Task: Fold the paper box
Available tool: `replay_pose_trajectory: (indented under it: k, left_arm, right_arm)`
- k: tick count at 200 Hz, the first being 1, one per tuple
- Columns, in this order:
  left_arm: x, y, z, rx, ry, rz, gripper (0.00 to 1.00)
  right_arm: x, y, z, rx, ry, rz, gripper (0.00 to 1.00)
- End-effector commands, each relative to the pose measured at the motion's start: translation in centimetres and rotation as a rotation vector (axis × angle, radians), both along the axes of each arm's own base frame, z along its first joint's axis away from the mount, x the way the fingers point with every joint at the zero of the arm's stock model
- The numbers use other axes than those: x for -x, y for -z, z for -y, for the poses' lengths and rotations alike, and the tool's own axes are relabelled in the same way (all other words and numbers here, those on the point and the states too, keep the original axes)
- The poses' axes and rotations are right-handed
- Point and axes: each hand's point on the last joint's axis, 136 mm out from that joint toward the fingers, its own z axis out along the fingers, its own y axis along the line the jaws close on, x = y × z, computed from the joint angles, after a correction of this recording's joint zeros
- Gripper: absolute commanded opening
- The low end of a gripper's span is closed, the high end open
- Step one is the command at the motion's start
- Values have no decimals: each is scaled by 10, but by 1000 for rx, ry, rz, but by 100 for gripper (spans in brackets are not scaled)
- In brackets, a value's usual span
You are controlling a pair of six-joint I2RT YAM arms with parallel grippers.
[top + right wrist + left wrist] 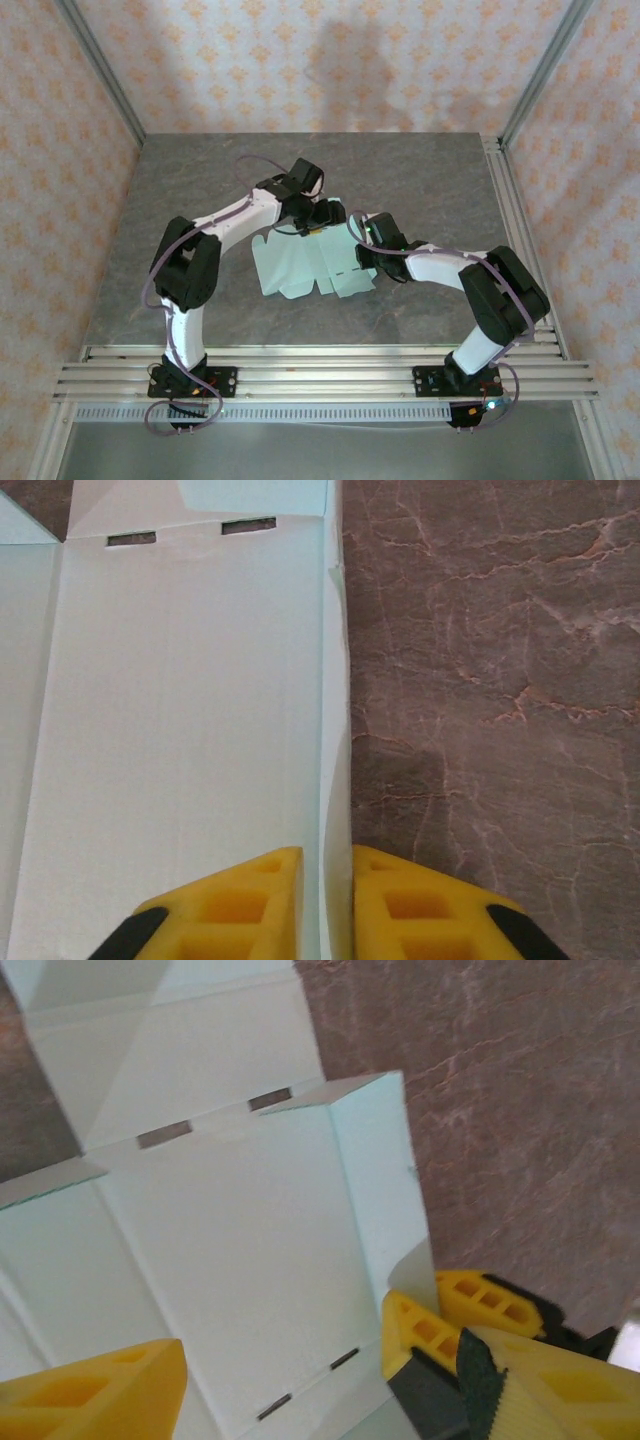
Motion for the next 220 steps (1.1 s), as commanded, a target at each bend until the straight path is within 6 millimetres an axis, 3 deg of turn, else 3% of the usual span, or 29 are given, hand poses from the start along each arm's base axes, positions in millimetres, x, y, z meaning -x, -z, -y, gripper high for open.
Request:
replay_pose_trajectory:
  k: [1,25,99,220]
  left_arm:
    - [-8,1,10,26,-9,-13,64]
    - [-16,8,14,29,-35,-35,58]
    - [-39,20,36,79,-69,-72,57]
    - [-67,27,39,28,-96,-52,60]
  right_arm:
    - [-1,-2,-3,-14,-18,12,13]
    - [-1,-2,-3,-7,-29,13,8]
    - [-1,-3,-1,11,-36,12,8]
    - [-1,-4,3,33,-34,18,8]
